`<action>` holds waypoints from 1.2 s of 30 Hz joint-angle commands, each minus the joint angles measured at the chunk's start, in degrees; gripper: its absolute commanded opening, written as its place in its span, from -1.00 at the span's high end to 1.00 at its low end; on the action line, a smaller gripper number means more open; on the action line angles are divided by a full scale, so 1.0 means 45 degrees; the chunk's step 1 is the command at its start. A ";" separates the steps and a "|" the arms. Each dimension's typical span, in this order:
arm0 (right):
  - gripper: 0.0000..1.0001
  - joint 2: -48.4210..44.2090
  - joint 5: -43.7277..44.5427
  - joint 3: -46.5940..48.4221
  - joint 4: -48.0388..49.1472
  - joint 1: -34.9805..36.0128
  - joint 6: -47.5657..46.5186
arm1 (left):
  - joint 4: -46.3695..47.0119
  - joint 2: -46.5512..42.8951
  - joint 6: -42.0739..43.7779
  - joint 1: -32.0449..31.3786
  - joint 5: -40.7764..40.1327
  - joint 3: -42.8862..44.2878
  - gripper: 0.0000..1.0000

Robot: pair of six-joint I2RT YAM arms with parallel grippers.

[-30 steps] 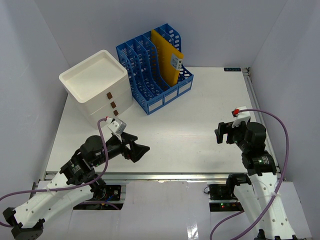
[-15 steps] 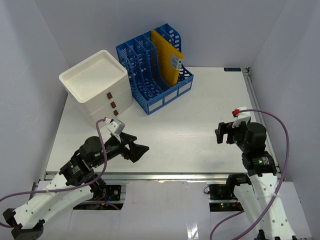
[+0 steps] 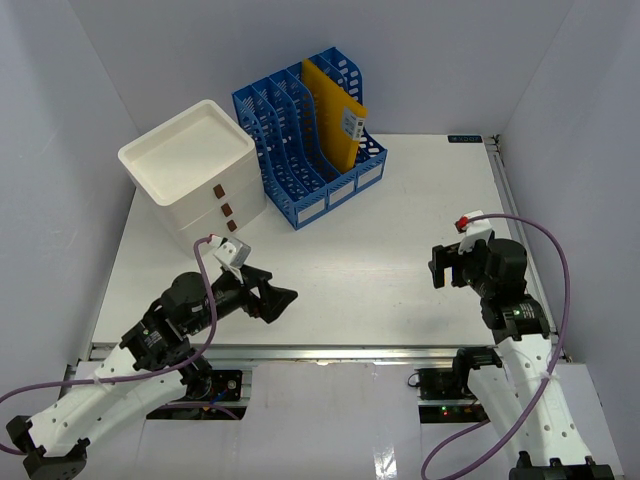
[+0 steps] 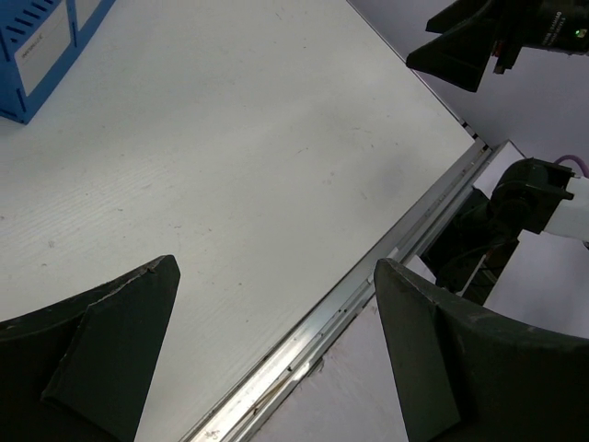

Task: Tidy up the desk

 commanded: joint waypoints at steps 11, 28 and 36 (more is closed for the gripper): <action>-0.80 0.2463 0.0861 0.0982 0.0797 -0.0049 -0.0725 | -0.0351 0.0797 0.0227 0.0020 -0.1516 -0.0042 -0.96; -0.80 0.1930 0.0292 0.1106 0.0975 -0.0068 -0.0831 | -0.0980 0.4539 -0.1238 0.0020 -0.1900 0.2213 -0.96; -0.80 0.0458 0.0216 0.0873 0.0628 -0.0049 -0.0710 | -0.0303 0.2527 -0.1655 0.0020 -0.0353 0.1638 -0.96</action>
